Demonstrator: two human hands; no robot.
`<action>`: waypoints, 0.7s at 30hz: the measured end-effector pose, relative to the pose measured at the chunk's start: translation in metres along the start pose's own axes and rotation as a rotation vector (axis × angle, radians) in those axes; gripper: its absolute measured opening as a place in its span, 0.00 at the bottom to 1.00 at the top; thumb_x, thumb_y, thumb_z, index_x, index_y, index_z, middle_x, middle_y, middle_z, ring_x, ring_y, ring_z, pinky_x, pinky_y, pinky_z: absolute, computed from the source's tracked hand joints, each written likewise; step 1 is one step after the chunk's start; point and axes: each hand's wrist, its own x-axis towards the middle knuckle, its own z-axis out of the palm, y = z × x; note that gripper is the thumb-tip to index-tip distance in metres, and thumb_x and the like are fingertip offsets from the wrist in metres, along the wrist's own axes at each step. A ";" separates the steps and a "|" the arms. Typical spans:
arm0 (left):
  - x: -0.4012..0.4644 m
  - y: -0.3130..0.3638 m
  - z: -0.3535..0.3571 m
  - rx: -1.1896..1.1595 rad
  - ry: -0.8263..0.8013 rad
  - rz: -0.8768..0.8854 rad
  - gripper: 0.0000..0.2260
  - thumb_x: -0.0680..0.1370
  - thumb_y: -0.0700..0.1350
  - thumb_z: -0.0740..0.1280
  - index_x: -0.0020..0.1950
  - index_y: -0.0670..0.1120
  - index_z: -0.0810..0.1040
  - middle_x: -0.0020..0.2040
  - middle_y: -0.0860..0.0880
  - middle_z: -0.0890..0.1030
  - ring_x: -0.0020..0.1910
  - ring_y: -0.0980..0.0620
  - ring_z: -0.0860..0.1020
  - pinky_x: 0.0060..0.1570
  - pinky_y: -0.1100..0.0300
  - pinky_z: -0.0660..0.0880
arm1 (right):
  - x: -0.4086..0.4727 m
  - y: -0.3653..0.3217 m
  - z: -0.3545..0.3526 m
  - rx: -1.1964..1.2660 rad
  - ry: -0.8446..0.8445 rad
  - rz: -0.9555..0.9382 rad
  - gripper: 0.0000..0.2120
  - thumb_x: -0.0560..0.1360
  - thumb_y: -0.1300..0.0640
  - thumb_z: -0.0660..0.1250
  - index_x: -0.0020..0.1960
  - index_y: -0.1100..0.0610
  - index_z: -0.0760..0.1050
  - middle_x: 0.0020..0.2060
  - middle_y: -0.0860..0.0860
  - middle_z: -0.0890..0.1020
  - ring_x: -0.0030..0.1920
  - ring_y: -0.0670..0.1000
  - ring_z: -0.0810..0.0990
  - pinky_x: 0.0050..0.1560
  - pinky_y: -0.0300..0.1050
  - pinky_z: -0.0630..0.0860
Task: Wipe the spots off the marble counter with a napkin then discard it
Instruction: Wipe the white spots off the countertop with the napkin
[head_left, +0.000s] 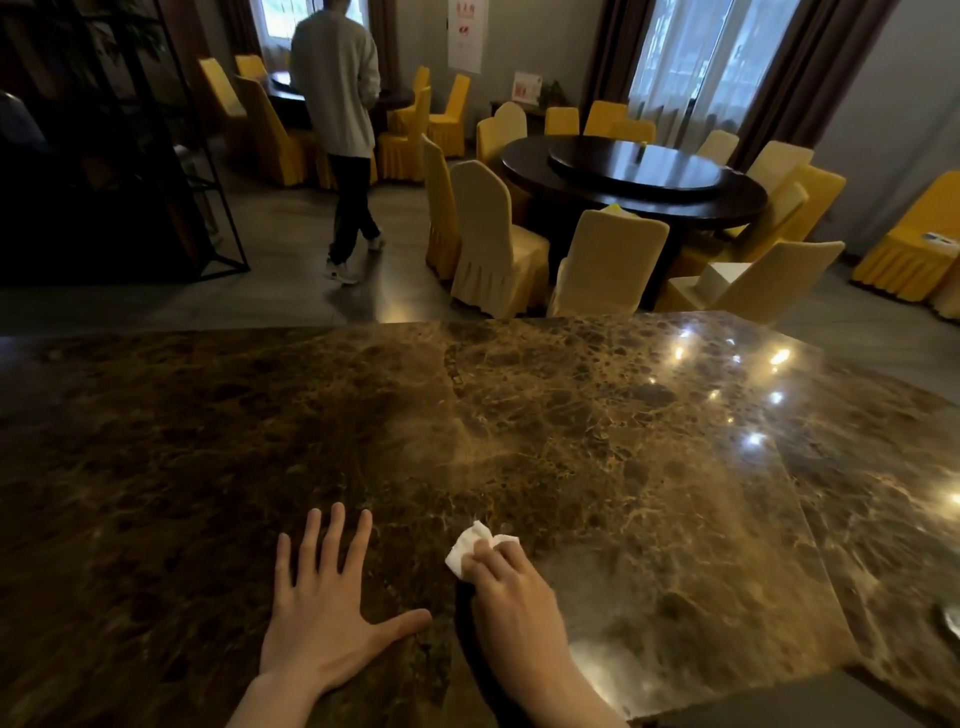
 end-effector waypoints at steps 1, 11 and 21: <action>0.000 0.000 0.000 -0.007 0.005 0.003 0.62 0.56 0.92 0.39 0.79 0.57 0.24 0.82 0.49 0.25 0.79 0.45 0.23 0.81 0.35 0.31 | -0.002 0.011 -0.006 0.000 0.006 0.003 0.09 0.68 0.56 0.76 0.47 0.50 0.82 0.49 0.46 0.84 0.50 0.51 0.79 0.42 0.43 0.81; -0.001 -0.002 -0.001 -0.010 0.031 0.010 0.62 0.57 0.91 0.40 0.80 0.57 0.26 0.82 0.49 0.27 0.80 0.45 0.25 0.81 0.35 0.32 | 0.017 0.004 -0.009 -0.016 0.062 0.368 0.05 0.67 0.66 0.74 0.41 0.58 0.83 0.43 0.53 0.84 0.47 0.57 0.81 0.38 0.49 0.80; -0.002 -0.001 0.002 -0.009 0.046 0.008 0.61 0.57 0.92 0.41 0.79 0.58 0.26 0.83 0.51 0.27 0.80 0.46 0.24 0.81 0.36 0.31 | -0.013 0.075 -0.042 -0.067 0.074 0.449 0.03 0.75 0.58 0.70 0.44 0.57 0.82 0.43 0.54 0.84 0.49 0.56 0.80 0.41 0.50 0.78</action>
